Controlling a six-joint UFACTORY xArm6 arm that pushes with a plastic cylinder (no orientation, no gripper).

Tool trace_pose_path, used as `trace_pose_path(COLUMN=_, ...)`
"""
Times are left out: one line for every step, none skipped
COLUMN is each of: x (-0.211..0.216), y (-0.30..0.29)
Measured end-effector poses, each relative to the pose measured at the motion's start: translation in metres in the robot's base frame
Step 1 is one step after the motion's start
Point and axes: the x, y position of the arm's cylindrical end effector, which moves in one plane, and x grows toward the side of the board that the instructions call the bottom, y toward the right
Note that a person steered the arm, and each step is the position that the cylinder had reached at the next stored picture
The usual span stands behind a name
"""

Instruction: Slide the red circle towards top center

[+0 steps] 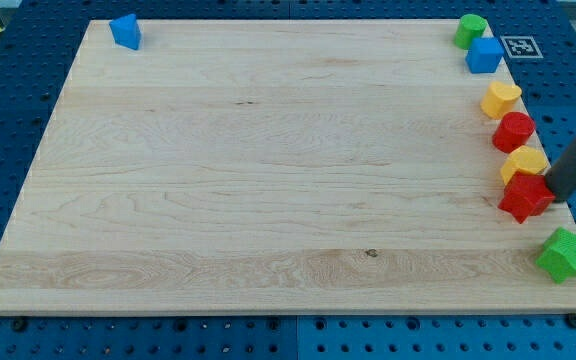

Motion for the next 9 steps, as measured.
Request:
trace_pose_path(x=-0.029, y=0.008)
trace_pose_path(x=-0.060, y=-0.007)
trace_pose_path(x=-0.090, y=-0.008)
trace_pose_path(x=-0.100, y=0.005)
trace_pose_path(x=-0.089, y=-0.004)
trace_pose_path(x=-0.077, y=-0.031)
trace_pose_path(x=-0.101, y=-0.054)
trace_pose_path(x=-0.119, y=-0.067)
trace_pose_path(x=-0.126, y=-0.091)
